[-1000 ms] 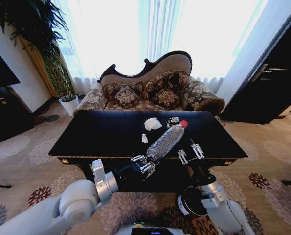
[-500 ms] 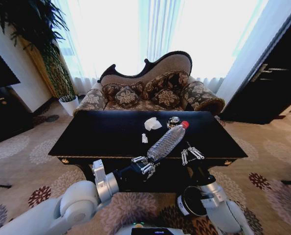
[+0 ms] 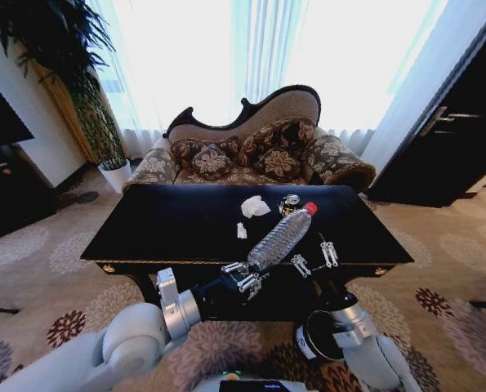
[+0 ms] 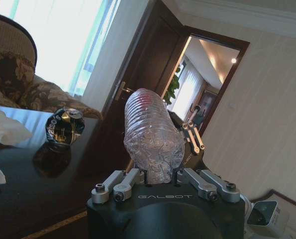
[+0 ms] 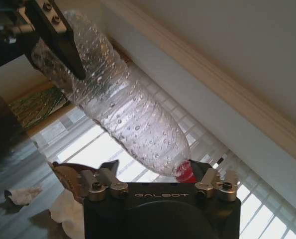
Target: Move to the front of the table and place the trash on the table into the trash bin.
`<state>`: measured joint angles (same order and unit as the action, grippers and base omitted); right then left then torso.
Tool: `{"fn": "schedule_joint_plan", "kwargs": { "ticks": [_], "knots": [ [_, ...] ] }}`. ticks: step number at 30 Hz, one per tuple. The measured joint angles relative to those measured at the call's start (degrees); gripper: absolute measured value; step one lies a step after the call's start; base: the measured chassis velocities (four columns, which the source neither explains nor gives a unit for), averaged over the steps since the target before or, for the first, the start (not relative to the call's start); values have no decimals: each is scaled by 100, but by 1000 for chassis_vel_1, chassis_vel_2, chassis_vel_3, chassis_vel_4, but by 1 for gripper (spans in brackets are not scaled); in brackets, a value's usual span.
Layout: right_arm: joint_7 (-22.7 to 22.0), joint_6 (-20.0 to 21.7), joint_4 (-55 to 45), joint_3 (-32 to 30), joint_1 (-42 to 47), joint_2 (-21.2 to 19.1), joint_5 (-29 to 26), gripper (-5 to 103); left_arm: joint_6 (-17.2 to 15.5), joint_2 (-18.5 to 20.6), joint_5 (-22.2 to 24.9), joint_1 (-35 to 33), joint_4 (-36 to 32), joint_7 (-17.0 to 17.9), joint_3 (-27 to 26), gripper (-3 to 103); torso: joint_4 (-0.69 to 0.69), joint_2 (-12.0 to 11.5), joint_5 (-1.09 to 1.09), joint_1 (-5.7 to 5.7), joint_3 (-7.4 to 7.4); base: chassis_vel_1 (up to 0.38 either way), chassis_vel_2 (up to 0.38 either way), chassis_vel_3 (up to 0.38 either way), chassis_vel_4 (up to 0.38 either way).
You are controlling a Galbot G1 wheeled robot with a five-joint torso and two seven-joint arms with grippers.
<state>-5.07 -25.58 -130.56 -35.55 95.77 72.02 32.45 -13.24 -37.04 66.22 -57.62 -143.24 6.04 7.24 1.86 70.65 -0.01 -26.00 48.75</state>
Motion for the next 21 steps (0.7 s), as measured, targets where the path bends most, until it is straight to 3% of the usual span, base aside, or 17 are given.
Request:
{"fn": "schedule_joint_plan", "kwargs": {
  "ticks": [2,6,11,21],
  "knots": [
    [-5,-48,-15,-4,1,2,-2,89,0,-45,122,0,0,58,-7,23,0,0,0,0,0,0,0,0,0],
    [-6,-129,-60,-13,13,14,3,99,-6,-104,440,30,0,162,-35,23,0,0,0,0,0,0,0,0,0],
    [-2,-229,-124,-17,14,46,58,100,-66,-160,1045,102,0,321,-45,23,0,0,0,0,0,0,0,0,0],
    [17,-364,-161,9,43,123,233,100,-163,-286,1393,168,0,381,101,23,0,0,0,0,0,0,0,0,0]
  ]
}}
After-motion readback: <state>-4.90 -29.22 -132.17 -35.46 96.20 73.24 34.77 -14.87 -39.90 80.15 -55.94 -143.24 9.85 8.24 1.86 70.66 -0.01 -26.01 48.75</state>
